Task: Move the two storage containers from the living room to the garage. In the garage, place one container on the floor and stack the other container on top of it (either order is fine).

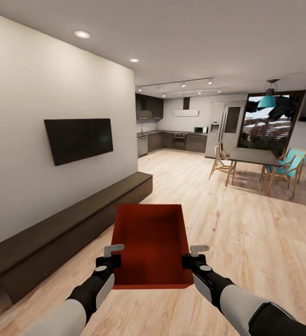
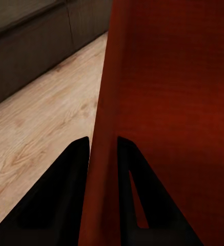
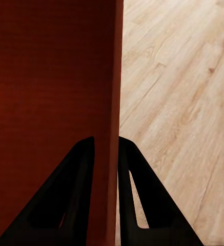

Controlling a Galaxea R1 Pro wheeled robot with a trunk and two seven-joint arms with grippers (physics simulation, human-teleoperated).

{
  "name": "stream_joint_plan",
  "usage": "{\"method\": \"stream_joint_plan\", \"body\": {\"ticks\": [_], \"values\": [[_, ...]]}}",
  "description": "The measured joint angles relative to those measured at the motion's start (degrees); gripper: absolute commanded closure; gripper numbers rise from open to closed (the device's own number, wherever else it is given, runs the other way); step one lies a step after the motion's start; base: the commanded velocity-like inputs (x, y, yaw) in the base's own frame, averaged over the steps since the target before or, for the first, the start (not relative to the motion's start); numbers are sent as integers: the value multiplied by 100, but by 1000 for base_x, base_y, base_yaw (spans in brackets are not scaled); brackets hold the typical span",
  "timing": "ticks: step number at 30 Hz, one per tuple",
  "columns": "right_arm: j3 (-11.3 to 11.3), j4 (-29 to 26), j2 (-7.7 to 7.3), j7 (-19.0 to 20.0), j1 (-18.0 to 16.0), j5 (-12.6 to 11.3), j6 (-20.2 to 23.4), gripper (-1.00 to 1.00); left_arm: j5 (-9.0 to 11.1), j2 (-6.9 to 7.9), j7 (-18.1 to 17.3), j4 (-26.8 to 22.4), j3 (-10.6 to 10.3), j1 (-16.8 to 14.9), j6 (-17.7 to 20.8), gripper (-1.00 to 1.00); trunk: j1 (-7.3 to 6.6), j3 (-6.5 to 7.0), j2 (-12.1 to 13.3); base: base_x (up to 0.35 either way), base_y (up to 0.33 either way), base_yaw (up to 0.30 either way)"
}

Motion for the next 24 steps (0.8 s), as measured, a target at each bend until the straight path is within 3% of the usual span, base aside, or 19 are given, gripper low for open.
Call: {"method": "stream_joint_plan", "body": {"ticks": [24], "values": [[-14,-1,-5,9,0,11,0,100,-17,-5,0,0,6,0,0,100,0,0,0,0,0,-290]]}}
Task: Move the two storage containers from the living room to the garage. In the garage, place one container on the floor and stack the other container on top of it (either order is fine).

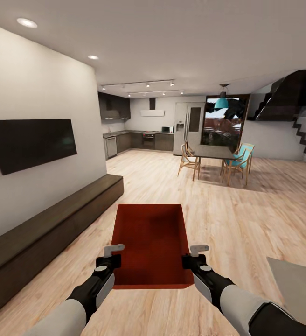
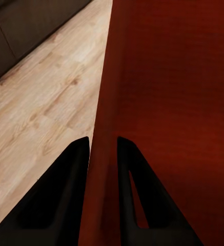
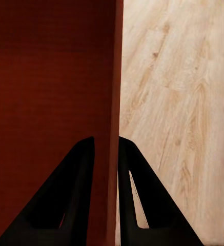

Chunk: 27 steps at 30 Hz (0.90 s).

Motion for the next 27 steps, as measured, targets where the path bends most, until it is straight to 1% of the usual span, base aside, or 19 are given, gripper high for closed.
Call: {"method": "stream_joint_plan", "body": {"ticks": [13,19,27], "values": [[-7,-3,-3,3,0,8,-4,100,-11,-4,1,0,5,0,-5,100,0,0,0,0,0,-286],[-1,-1,0,-1,-1,7,-8,100,-9,-1,-4,4,7,1,-16,100,-1,0,0,46,0,-59],[10,-2,5,-16,1,14,-9,100,-24,3,-31,37,20,0,-49,100,-3,0,-1,270,0,-3]]}}
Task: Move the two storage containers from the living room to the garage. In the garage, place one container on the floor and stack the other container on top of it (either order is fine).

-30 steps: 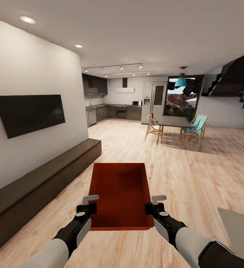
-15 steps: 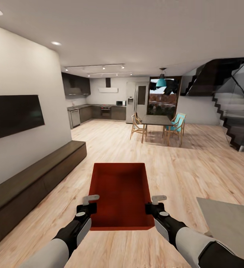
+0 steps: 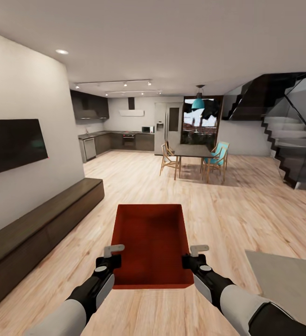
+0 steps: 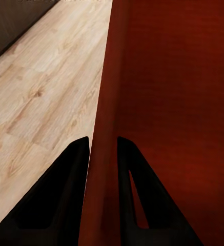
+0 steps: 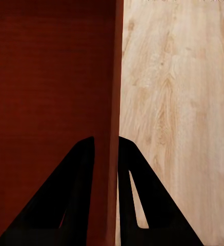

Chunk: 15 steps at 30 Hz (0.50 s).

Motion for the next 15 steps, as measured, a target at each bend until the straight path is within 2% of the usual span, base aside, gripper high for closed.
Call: {"method": "stream_joint_plan", "body": {"ticks": [15], "values": [[-5,1,0,2,0,1,-16,100,-4,3,-3,-7,-6,0,-7,100,0,0,0,304,0,0]]}}
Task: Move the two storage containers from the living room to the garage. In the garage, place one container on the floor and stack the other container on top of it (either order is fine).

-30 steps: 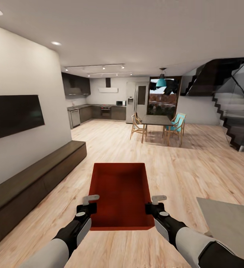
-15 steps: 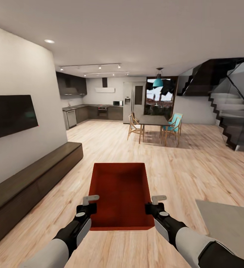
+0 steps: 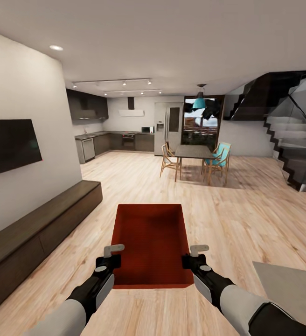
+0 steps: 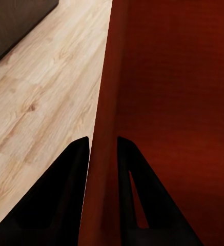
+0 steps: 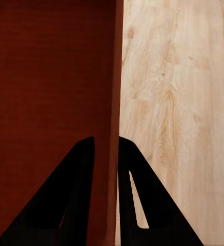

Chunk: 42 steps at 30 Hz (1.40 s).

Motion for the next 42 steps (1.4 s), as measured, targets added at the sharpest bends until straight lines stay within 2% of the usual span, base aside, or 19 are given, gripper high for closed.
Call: {"method": "stream_joint_plan", "body": {"ticks": [6,29,42], "values": [[-6,-2,-1,0,1,5,6,100,-1,-1,-1,2,1,-1,4,100,0,0,0,304,0,-124],[-1,-2,9,-15,1,0,8,100,8,10,-9,-6,-5,-1,14,100,0,0,0,306,0,-238],[18,0,12,-23,0,-6,-1,100,17,14,-21,14,-5,0,-16,100,0,0,0,317,0,-28]]}}
